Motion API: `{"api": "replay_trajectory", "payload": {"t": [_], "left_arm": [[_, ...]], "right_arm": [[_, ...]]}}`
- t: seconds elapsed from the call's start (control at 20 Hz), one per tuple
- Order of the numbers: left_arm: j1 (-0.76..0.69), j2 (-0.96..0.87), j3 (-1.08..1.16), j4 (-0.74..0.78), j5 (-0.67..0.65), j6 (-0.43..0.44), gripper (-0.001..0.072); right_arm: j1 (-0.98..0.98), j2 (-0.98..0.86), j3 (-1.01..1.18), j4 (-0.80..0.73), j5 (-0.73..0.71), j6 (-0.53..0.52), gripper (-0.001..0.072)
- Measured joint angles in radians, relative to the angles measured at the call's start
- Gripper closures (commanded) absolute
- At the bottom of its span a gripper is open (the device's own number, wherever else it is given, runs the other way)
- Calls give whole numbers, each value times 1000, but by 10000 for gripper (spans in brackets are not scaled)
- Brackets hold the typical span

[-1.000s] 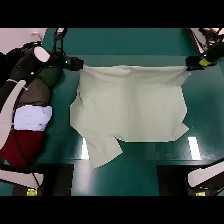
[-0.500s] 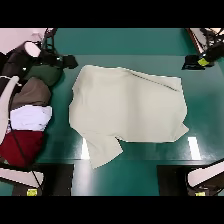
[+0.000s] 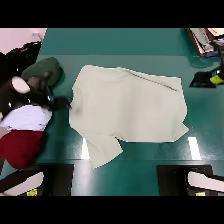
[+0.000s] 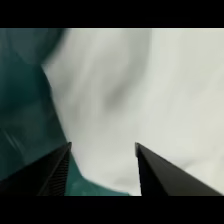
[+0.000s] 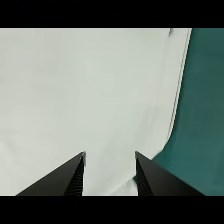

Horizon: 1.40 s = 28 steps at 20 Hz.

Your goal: Fold the shirts.

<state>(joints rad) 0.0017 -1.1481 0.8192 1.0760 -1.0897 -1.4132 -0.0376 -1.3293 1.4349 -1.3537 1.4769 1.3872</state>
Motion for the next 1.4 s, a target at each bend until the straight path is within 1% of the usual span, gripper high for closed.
{"api": "replay_trajectory", "payload": {"t": [0.1,0.25,0.6,0.65,0.7,0.75,0.9,0.95,1.0,1.15,1.25,1.4], "left_arm": [[-47,69,-130,-66,16,-1,221],[-106,119,-243,-137,26,-10,220],[-144,146,-329,-215,56,-28,222],[-145,146,-332,-221,69,-30,278],[-145,147,-333,-225,93,-32,487],[-146,148,-334,-229,118,-38,680],[-147,148,-318,-236,177,-46,683],[-147,148,-307,-236,188,-46,683],[-147,148,-294,-236,193,-45,683],[-147,148,-251,-237,201,-34,683],[-147,148,-231,-237,205,-27,683],[-147,148,-216,-237,208,-22,683]], "right_arm": [[-1,73,-103,0,-27,-2,341],[-2,158,-208,0,-51,-3,341],[-2,260,-280,0,-66,-5,341],[-6,268,-283,0,-62,-5,341],[-13,274,-285,0,-54,-5,341],[-24,279,-289,0,-43,-5,341],[-100,292,-338,1,-4,-5,341],[-140,299,-375,0,3,-5,341],[-182,306,-417,0,9,-5,324],[-331,317,-572,-1,12,-6,326],[-423,320,-679,18,-9,-25,327],[-498,323,-801,100,-79,-58,336]]}}
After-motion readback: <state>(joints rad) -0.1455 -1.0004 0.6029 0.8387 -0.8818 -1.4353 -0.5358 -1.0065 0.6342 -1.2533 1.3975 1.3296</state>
